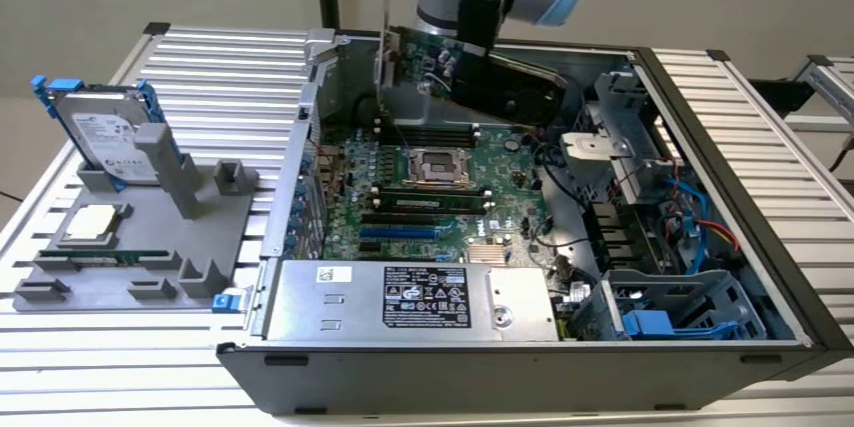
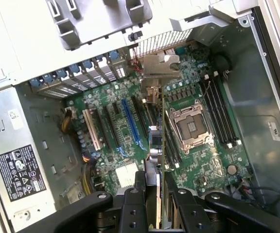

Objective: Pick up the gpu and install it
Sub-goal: 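Insert the gpu into the slot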

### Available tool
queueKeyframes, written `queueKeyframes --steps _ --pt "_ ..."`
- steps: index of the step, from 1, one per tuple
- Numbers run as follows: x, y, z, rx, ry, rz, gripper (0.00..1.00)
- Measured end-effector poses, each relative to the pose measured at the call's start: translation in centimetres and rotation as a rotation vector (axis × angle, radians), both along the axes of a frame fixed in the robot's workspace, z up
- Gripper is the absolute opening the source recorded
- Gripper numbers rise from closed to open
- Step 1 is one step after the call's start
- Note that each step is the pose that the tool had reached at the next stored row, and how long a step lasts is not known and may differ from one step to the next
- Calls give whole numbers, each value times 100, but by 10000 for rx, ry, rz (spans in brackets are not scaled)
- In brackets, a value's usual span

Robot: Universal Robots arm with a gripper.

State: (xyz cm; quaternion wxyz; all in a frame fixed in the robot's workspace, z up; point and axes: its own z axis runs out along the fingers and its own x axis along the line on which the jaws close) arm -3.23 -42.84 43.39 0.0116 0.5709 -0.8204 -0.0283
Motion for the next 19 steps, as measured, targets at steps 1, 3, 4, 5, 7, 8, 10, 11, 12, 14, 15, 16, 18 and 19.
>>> queueKeyframes --steps 1,3,4,5,7,8,10,11,12,14,15,16,18,19 --pt "0 0 0 0 0 50 0" --pt "0 0 0 0 -1 142 0" --pt "0 0 0 0 0 191 0" --pt "0 0 0 0 -1 236 0" --pt "0 0 0 1 0 330 0" --pt "0 0 0 0 0 379 0" --pt "0 0 0 1 -1 473 0" --pt "0 0 0 1 0 524 0" --pt "0 0 0 0 0 572 0" --pt "0 0 0 0 0 671 0" --pt "0 0 0 0 0 714 0" --pt "0 0 0 1 0 763 0" --pt "0 0 0 1 0 858 0" --pt "0 0 0 1 0 906 0"
